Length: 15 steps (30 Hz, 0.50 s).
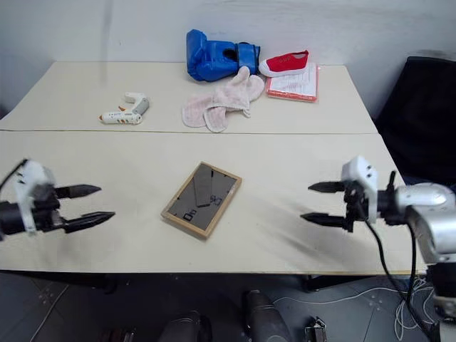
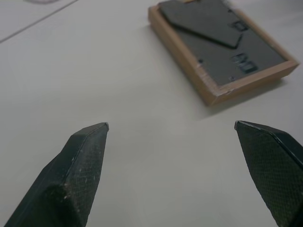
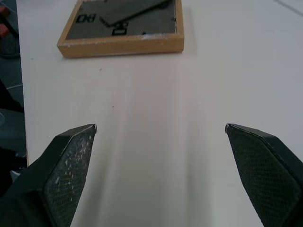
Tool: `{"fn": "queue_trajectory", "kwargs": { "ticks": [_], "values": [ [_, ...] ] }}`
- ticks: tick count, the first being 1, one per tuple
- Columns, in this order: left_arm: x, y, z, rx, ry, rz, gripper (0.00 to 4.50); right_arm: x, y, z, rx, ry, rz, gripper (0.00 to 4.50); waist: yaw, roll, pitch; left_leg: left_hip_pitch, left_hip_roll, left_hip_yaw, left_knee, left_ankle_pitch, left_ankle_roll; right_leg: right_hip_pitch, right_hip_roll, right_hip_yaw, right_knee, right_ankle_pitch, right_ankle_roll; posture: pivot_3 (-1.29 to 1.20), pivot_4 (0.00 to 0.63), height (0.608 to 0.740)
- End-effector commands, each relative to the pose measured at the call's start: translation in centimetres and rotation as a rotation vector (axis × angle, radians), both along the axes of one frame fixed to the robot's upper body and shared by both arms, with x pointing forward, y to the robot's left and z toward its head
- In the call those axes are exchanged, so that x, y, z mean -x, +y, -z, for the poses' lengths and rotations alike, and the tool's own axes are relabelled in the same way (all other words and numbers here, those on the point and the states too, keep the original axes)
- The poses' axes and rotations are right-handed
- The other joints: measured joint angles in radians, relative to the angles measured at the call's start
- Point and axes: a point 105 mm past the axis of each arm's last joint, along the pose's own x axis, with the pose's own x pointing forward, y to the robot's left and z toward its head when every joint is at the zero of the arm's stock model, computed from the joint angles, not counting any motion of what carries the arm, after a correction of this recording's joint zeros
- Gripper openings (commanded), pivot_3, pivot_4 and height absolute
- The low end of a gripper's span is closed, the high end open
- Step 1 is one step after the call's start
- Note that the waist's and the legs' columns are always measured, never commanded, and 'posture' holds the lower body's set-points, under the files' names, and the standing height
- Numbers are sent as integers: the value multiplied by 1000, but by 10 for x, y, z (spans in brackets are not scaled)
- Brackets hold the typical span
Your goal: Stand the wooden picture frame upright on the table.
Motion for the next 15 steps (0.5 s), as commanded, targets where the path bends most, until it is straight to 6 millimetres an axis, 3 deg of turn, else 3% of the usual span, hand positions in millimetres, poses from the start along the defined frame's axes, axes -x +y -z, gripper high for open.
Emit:
{"fn": "queue_trajectory", "kwargs": {
  "ticks": [1,15],
  "values": [
    [1,1,-5,21,9,32,4500,0,-2,-8,-35,-12,8,4476,0,0,0,0,0,0,0,0,0,0,0,0,0,0,0,0,150,740],
    [-16,-8,-1,8,-7,23,4500,-1,7,-5,-9,-54,47,4476,1,0,0,-1,0,0,0,0,-1,-2,0,0,1,0,0,0,150,740]
  ]
}}
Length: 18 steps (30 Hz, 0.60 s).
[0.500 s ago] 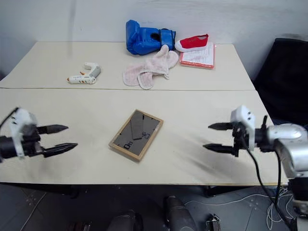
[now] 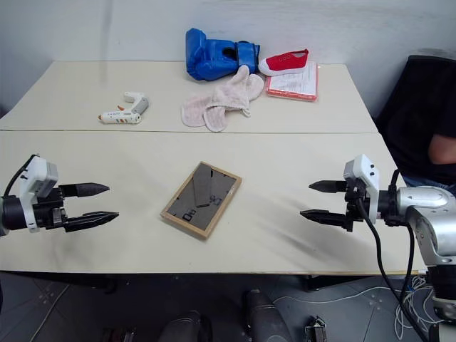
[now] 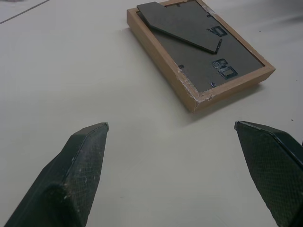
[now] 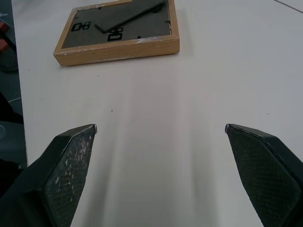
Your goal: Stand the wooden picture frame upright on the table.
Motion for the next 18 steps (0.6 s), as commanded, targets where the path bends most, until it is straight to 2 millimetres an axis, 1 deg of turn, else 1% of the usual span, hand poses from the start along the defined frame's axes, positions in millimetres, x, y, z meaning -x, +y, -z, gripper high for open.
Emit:
{"fn": "queue_trajectory", "kwargs": {
  "ticks": [1,2,4,5,7,8,9,10,11,14,15,17,18],
  "values": [
    [-8,0,-5,-29,-26,7,4500,-4,4,-12,10,-68,3,4476,1,0,0,0,0,0,0,0,0,0,0,0,0,0,0,0,150,740],
    [-10,0,-3,-39,-22,14,4500,-4,5,-12,15,-72,0,4476,1,0,0,0,0,0,0,0,0,0,0,0,0,0,0,0,150,740],
    [-18,-5,7,-82,-11,46,4122,-6,13,-10,44,-82,-29,4117,1,0,0,0,0,0,0,0,0,0,0,0,0,0,0,0,150,740],
    [-23,-7,12,-104,-7,60,4030,-7,18,-10,52,-87,-45,4012,1,0,0,0,0,0,0,0,0,0,0,0,0,0,0,0,150,740],
    [-35,-12,20,-162,-11,84,3478,-11,27,-9,69,-99,-77,3364,1,0,0,0,-1,1,0,0,0,0,0,0,1,0,0,0,150,740],
    [-41,-14,25,-198,-15,103,3262,-14,32,-7,83,-107,-90,3113,0,0,0,0,-1,1,0,1,0,0,0,0,1,0,0,0,150,740],
    [-45,-16,29,-226,-18,120,2918,-16,36,-5,95,-114,-100,2736,0,0,0,0,-1,1,1,1,0,0,0,0,2,0,0,0,150,740],
    [-50,-19,33,-252,-20,135,2712,-20,40,-3,108,-124,-112,2491,0,0,0,0,-1,2,1,1,-1,-1,0,1,2,0,0,0,150,740],
    [-54,-22,36,-268,-24,149,2356,-23,44,-1,119,-133,-121,2090,-1,0,0,0,-1,2,1,1,-1,-1,0,1,2,0,0,0,150,740],
    [-65,-37,44,-305,-34,198,1513,-35,63,7,148,-156,-154,1162,-1,0,0,-1,-1,2,1,1,-1,-2,0,1,2,0,0,0,150,740],
    [-68,-42,46,-316,-37,210,1132,-39,69,11,159,-164,-161,746,0,0,0,-1,-1,2,2,1,-1,-2,0,1,3,0,0,0,150,740],
    [-73,-52,49,-312,-36,223,601,-44,82,18,176,-171,-186,190,0,0,0,-2,0,2,4,2,-3,-2,0,1,3,0,0,0,150,740],
    [-74,-58,50,-298,-38,229,306,-46,87,22,185,-174,-192,0,-1,0,0,-2,0,2,5,4,-6,-2,0,1,4,0,0,0,150,740]
  ]
}}
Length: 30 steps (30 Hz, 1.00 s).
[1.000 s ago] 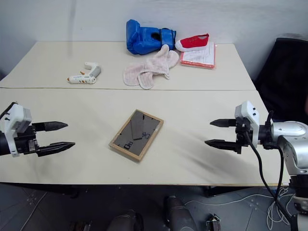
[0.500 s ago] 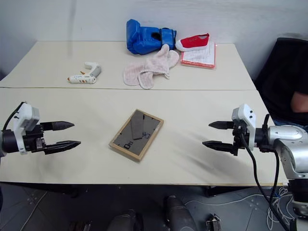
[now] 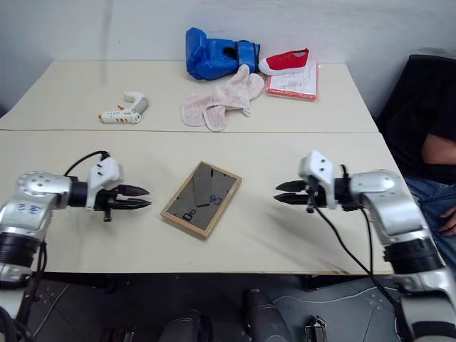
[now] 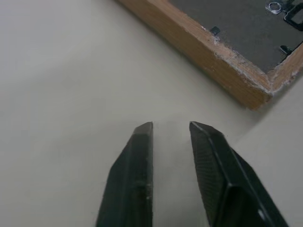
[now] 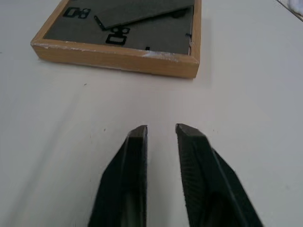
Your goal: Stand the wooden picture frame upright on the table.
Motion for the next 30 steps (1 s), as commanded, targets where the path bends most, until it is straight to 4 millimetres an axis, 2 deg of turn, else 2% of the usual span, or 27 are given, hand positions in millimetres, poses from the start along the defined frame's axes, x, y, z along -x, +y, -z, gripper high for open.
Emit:
{"fn": "queue_trajectory", "kwargs": {
  "ticks": [1,4,7,12,14,18,21,24,26,29,30],
  "values": [
    [-6,-14,-5,18,-24,20,306,-8,15,6,47,-49,-23,0,0,0,0,0,0,0,1,0,0,0,0,0,0,0,0,0,150,740],
    [-2,-29,-5,74,-1,52,306,-14,24,16,79,-60,-26,0,-2,0,0,-1,0,0,1,0,0,0,0,0,2,0,0,0,150,740],
    [14,-46,-3,137,70,117,306,-25,30,21,90,-84,-2,0,-5,0,0,-1,1,0,2,0,0,-1,0,0,3,0,0,0,150,740],
    [42,-62,11,139,148,160,306,-37,45,13,21,-106,16,0,-7,0,0,-1,1,-1,2,0,-1,0,0,0,4,0,0,0,150,740],
    [46,-60,17,134,160,123,306,-40,48,8,-18,-93,32,0,-5,0,0,0,1,-1,2,1,-1,0,0,0,4,0,0,0,150,740],
    [40,-37,31,118,242,-79,306,-34,44,8,28,-119,1,0,-3,0,0,1,1,-1,3,0,-1,1,0,0,3,0,0,0,150,740],
    [39,-30,26,241,385,-210,870,-25,42,7,54,-126,-42,0,-4,0,0,1,1,-1,3,0,0,2,0,0,4,0,0,0,150,740],
    [45,-31,14,436,626,-308,1749,-11,40,11,167,-176,-130,0,-6,0,0,1,0,-2,4,-1,1,2,0,0,4,0,0,0,150,740],
    [48,-35,10,477,694,-319,2312,-8,38,16,233,-208,-161,0,-8,0,0,1,0,-2,4,-3,5,1,0,0,5,0,0,0,150,740],
    [38,-41,4,579,771,-391,3114,-7,40,20,269,-219,-170,0,-3,0,0,1,0,-2,4,-3,4,2,0,-1,5,0,0,0,150,740],
    [37,-44,5,586,795,-400,3528,-7,40,22,282,-226,-178,0,-3,0,0,1,0,-2,5,-1,2,2,0,-1,5,0,0,0,150,740]
  ]
}}
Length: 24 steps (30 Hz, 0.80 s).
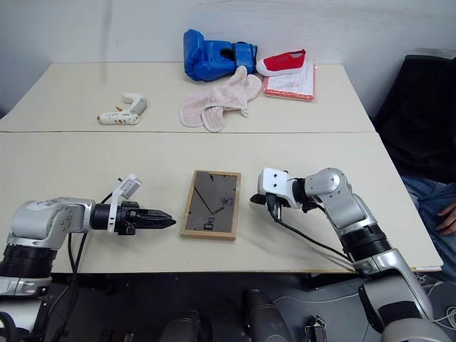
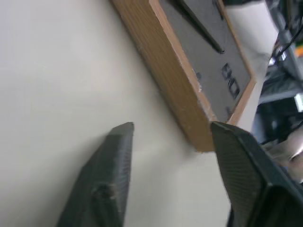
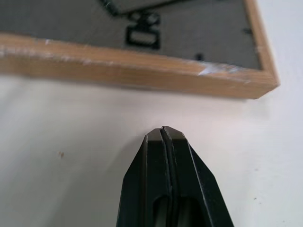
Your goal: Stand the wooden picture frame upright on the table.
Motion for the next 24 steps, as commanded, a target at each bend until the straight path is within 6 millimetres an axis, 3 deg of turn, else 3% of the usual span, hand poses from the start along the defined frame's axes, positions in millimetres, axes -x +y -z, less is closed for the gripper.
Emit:
{"fn": "queue_trajectory", "kwargs": {
  "ticks": [1,4,11,15,18,21,24],
  "values": [
    [2,-6,2,20,71,-15,3710,3,6,-3,38,-59,-46,0,1,0,0,0,0,0,0,2,-3,0,0,0,0,0,0,0,150,740],
    [10,-21,17,-30,108,48,4486,5,12,2,51,-67,-60,0,2,0,0,0,0,0,0,1,-3,0,0,0,0,0,0,0,150,740],
    [20,-54,36,-57,160,152,4486,3,29,2,19,-69,-61,0,12,5,-8,3,-1,-1,1,1,-3,5,-1,0,-2,0,0,0,150,740],
    [13,-77,24,23,150,168,4486,3,35,1,1,-73,-57,0,25,9,-11,5,-1,-2,1,1,-2,7,-2,-1,-3,0,0,0,150,740],
    [7,-82,15,61,128,153,4486,3,34,2,-1,-73,-50,0,30,9,-11,7,-1,-3,1,0,-1,11,-2,-2,-5,0,0,0,150,740],
    [0,-79,1,102,92,132,3898,2,31,2,-8,-73,-35,0,26,8,-11,6,-1,-3,1,-1,0,11,-2,-2,-4,0,1,0,150,740],
    [-2,-74,-10,122,64,127,2904,-1,29,2,-12,-81,-21,0,22,8,-10,5,0,-3,1,-1,0,10,-2,-2,-4,0,1,0,150,740]
  ]
}}
